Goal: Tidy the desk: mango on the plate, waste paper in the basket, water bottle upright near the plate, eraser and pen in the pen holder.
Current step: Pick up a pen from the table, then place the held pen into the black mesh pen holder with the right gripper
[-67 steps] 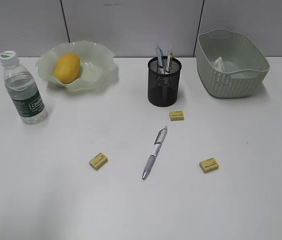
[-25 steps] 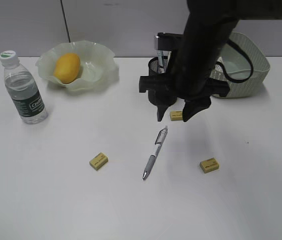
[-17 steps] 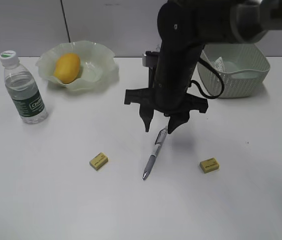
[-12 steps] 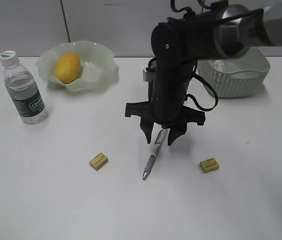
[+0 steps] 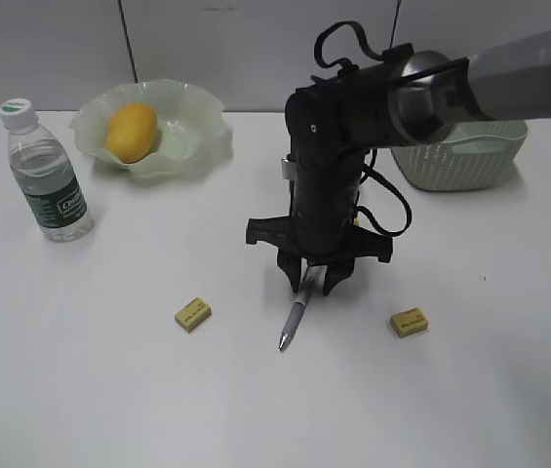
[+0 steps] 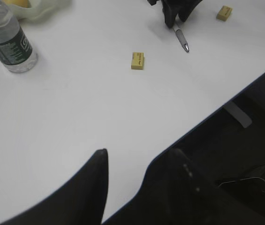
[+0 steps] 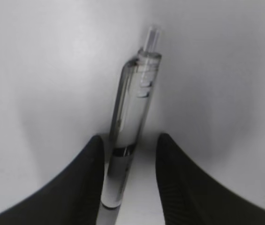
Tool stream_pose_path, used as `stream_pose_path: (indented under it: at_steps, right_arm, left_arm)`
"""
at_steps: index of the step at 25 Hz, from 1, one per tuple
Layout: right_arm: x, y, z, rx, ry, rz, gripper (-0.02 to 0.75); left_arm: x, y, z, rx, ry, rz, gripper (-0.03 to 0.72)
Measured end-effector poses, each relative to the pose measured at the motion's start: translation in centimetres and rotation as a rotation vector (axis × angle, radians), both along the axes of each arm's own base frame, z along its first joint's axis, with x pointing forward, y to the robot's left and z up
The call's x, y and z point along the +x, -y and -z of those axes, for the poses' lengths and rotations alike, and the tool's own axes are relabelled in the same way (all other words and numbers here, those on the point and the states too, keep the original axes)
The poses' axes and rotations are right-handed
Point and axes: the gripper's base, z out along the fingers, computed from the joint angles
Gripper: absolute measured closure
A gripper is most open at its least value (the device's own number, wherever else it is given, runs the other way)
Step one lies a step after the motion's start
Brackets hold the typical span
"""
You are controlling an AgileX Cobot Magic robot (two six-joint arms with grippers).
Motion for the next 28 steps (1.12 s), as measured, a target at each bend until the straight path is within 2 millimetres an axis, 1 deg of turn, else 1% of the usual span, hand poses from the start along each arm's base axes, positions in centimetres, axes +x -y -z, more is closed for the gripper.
stream_pose_path:
  at_steps: [4, 9, 13, 19, 22, 26, 28]
  right_arm:
    - [0.1, 0.0, 0.4, -0.005, 0.003, 0.006, 0.461]
    - [0.2, -0.1, 0.4, -0.003, 0.006, 0.007, 0.584]
    - [0.2, -0.1, 0.4, 0.001, 0.002, -0.007, 0.587]
    - [-0.2, -0.5, 0.1, 0.024, -0.041, -0.124, 0.587]
    - [0.0, -0.9, -1.8, 0.056, -0.027, -0.193, 0.589]
    - [0.7, -1.2, -6.8, 0.099, 0.104, -0.278, 0.589]
    - [0.9, -1.0, -9.6, 0.096, 0.193, -0.316, 0.589]
  left_arm:
    - [0.0, 0.0, 0.0, 0.000, 0.000, 0.000, 0.368]
    - [0.0, 0.0, 0.0, 0.000, 0.000, 0.000, 0.368]
    - [0.0, 0.0, 0.0, 0.000, 0.000, 0.000, 0.368]
    - [0.0, 0.0, 0.0, 0.000, 0.000, 0.000, 0.369]
    - [0.0, 0.0, 0.0, 0.000, 0.000, 0.000, 0.369]
    - [0.0, 0.0, 0.0, 0.000, 0.000, 0.000, 0.369]
    - [0.0, 0.0, 0.0, 0.001, -0.001, 0.000, 0.369]
